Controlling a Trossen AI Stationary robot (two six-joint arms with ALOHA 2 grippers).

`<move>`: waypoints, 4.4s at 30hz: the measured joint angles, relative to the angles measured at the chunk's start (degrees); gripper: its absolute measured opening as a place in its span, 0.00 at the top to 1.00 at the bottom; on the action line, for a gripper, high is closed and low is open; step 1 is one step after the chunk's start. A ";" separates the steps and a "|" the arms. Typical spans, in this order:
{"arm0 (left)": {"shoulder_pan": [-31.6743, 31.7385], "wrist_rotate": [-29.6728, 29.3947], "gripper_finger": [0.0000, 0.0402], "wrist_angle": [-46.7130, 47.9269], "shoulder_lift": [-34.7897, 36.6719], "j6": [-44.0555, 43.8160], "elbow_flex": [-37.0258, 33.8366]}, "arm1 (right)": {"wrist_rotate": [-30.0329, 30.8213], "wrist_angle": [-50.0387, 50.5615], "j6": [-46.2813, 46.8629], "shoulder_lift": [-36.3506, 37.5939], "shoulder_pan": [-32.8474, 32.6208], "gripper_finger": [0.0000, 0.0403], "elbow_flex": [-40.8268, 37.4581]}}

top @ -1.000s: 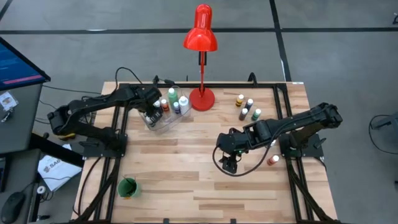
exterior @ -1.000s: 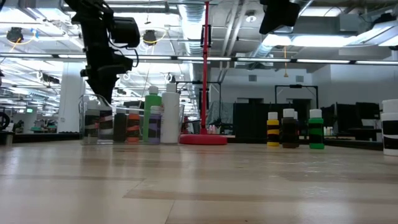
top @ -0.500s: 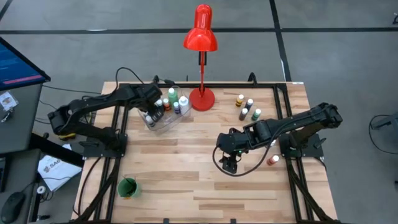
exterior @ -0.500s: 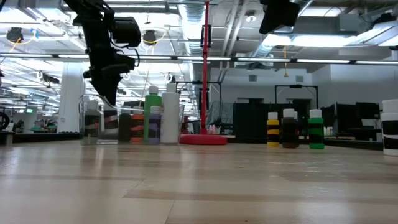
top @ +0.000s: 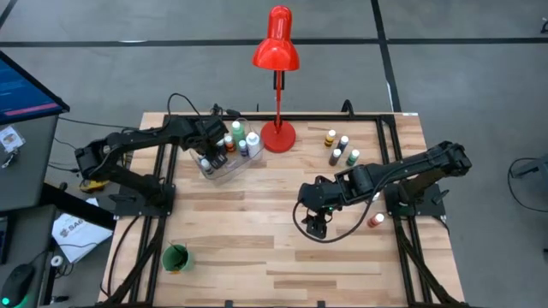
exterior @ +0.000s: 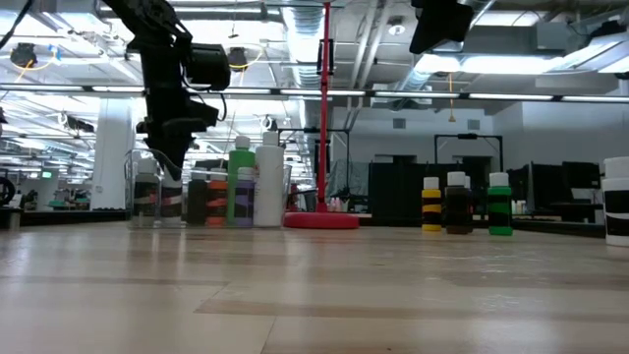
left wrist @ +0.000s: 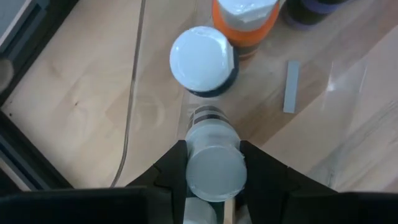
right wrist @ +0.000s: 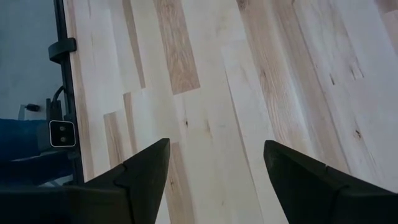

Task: Pick & Place Paint Supplies
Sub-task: Put the white paint bottle into the transparent bin

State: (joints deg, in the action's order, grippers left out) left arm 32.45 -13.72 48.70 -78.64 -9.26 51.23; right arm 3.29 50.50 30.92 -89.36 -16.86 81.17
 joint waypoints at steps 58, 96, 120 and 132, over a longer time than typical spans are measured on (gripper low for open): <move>-0.33 9.55 0.44 -10.99 30.16 -1.74 -0.12 | 8.81 24.86 5.65 4.54 26.41 0.37 -10.07; -0.12 12.09 0.44 -32.13 33.57 -3.51 -0.06 | -11.39 27.78 11.58 16.25 33.31 0.37 -30.91; -0.13 12.09 0.44 -32.25 33.15 -3.48 -0.06 | -12.80 25.43 -2.92 -1.52 35.29 0.37 -30.95; -0.13 12.09 0.44 -32.19 33.15 -3.48 -0.06 | -15.85 24.83 -4.55 -7.51 29.47 0.37 -33.16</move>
State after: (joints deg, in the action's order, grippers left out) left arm 32.32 -1.63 16.51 -45.50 -12.73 51.18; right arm -12.56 75.33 26.37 -96.87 12.61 48.01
